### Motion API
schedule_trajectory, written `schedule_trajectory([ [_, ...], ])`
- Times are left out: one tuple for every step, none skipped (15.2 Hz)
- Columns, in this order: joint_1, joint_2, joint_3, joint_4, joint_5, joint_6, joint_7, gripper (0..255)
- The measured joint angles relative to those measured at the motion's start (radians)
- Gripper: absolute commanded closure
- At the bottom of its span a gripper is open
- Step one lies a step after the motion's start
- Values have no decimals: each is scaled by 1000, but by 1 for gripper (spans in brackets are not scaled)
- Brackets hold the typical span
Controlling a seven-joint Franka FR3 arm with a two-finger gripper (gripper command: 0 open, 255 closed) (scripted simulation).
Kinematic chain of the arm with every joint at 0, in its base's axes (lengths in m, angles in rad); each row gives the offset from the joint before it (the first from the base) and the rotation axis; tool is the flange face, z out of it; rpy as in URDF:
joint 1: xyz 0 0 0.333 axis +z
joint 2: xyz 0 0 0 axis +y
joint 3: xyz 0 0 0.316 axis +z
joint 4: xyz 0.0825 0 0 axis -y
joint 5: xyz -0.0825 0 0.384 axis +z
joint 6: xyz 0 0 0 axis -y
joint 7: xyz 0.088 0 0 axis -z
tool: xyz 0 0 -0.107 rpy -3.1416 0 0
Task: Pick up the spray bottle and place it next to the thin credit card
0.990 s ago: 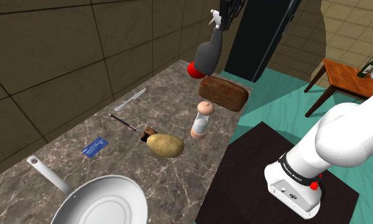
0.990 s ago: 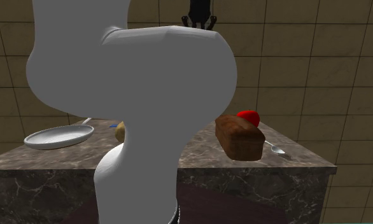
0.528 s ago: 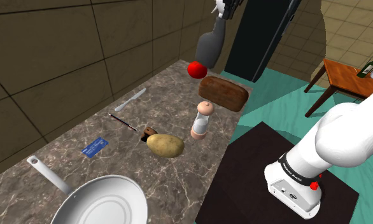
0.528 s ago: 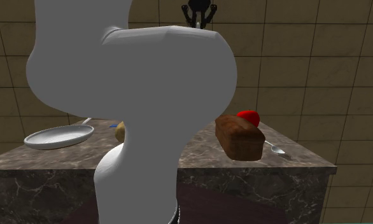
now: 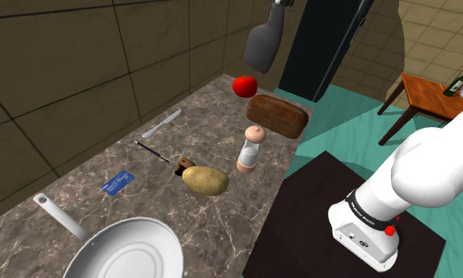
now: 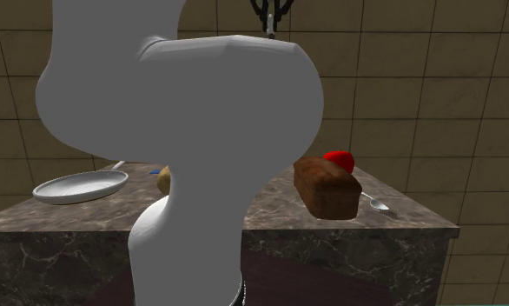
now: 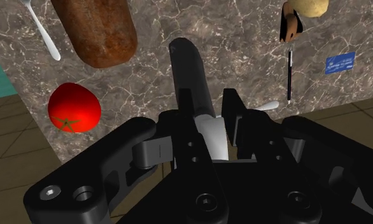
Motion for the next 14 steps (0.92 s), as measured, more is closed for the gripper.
schedule_trajectory([
  [0,4,0,19,0,-15,0,255],
  [0,8,-1,35,0,-27,1,255],
  [0,14,-1,54,0,-40,1,255],
  [4,19,6,59,1,-39,13,255],
  [11,15,17,45,2,-29,30,255],
  [18,11,27,29,3,-16,45,255],
  [27,11,41,17,5,-2,67,255],
  [34,2,52,-8,6,15,84,255],
  [43,1,67,-32,7,38,106,255],
  [52,-2,82,-54,9,59,130,255],
  [60,-7,95,-75,11,76,149,255],
  [71,-3,112,-90,12,97,175,255],
  [78,2,123,-94,12,107,192,255],
  [87,3,138,-112,14,128,215,255],
])
